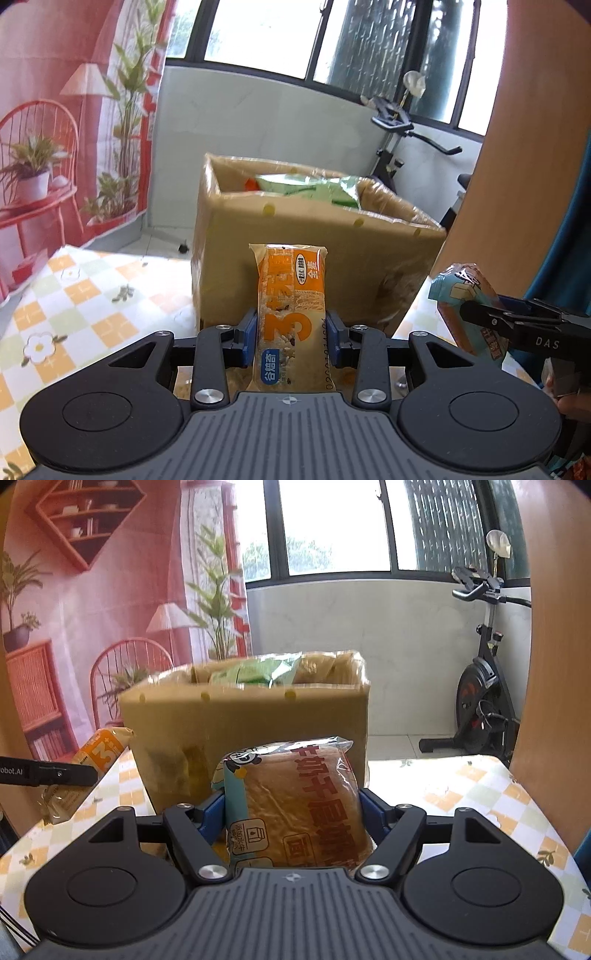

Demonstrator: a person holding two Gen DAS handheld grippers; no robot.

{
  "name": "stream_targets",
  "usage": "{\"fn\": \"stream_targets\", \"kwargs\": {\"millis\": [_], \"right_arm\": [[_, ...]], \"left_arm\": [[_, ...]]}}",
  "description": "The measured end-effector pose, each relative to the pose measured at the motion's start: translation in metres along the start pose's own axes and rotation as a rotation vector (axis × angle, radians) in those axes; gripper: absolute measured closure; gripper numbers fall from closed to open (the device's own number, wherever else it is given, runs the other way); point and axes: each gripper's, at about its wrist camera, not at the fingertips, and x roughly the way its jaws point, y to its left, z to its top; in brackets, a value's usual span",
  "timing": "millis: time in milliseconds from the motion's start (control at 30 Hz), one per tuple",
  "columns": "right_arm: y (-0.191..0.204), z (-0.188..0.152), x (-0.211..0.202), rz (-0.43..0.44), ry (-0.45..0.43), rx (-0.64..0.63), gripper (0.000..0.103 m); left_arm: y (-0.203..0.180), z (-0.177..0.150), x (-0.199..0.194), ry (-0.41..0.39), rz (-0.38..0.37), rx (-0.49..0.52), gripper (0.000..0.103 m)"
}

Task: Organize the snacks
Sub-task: 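Lift both orange packs and carry them over the cardboard box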

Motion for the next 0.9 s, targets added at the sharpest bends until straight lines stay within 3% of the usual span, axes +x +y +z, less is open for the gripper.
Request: {"fn": "stream_targets", "kwargs": {"millis": [500,900], "right_arm": [[-0.008,0.039,0.010,-0.004,-0.053,-0.017,0.028],[0.001,0.065,0.021,0.058,-0.101,-0.053,0.028]], "left_arm": [[0.002,0.016,0.001,-0.046,0.017,0.023,0.064],[-0.002,0.040,-0.009,-0.110,0.037,0.055,0.064]]}}
